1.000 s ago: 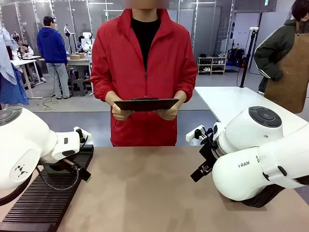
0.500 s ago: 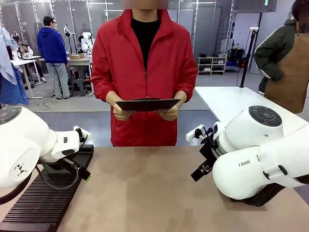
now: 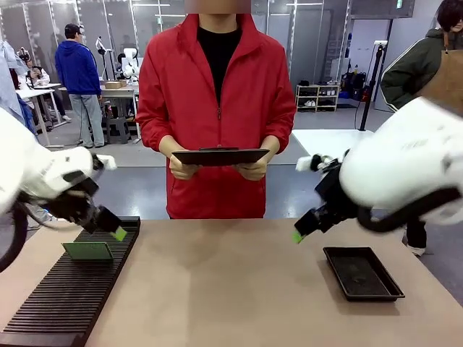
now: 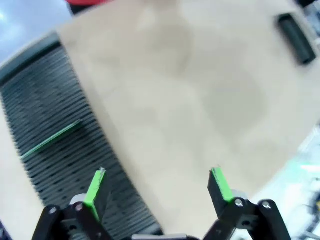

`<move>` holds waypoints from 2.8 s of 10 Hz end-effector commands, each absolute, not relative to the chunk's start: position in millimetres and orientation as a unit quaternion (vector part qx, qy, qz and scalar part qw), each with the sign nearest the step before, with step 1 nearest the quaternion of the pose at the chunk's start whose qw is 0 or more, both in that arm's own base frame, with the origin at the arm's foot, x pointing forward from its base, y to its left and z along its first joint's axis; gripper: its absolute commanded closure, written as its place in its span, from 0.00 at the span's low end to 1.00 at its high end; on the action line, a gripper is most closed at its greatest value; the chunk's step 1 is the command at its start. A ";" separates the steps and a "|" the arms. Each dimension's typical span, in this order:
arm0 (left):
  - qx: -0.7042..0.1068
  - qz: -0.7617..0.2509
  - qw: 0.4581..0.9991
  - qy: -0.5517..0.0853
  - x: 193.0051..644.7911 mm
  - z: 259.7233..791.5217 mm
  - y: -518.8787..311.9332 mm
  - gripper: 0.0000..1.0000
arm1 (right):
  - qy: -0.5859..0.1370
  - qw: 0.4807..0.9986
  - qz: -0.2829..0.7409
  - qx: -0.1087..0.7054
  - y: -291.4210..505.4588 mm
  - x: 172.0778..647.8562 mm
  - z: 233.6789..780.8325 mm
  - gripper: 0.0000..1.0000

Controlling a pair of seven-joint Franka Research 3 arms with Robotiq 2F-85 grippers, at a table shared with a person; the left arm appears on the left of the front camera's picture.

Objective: Inspect the PCB.
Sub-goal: Pick up the Blank PCB and present it to the human.

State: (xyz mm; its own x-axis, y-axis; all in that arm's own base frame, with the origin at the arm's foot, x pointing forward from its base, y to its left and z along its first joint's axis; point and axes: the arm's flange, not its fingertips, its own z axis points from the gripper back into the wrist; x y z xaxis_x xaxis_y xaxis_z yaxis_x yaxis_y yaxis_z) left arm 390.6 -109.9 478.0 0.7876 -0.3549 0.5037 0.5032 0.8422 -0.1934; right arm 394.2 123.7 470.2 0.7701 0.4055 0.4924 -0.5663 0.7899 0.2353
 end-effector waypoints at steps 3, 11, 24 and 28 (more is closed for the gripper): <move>-0.443 -0.115 0.867 -0.197 349.9 498.7 8.9 0.00 | -0.172 0.864 0.170 0.442 -6.8 358.1 479.4 0.00; -0.543 0.121 0.783 -0.278 207.5 409.9 196.6 0.00 | -0.244 0.806 -0.013 0.540 -164.9 235.8 410.7 0.00; -0.193 -0.113 0.933 -0.282 306.1 541.3 118.8 0.00 | -0.234 0.809 -0.017 0.539 -201.6 251.0 423.5 0.00; 0.028 -0.325 0.918 -0.224 377.5 554.0 12.7 0.00 | -0.234 0.809 -0.017 0.539 -201.6 251.0 423.5 0.00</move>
State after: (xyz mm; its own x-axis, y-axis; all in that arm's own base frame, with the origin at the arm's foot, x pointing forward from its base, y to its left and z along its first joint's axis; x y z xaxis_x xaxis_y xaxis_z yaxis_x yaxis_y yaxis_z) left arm 358.9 4.8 555.9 0.7250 -0.5405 0.4269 0.5506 0.8272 0.1122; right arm 251.2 -200.0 422.7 0.8952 -0.2849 0.3428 -0.2045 0.4209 0.8837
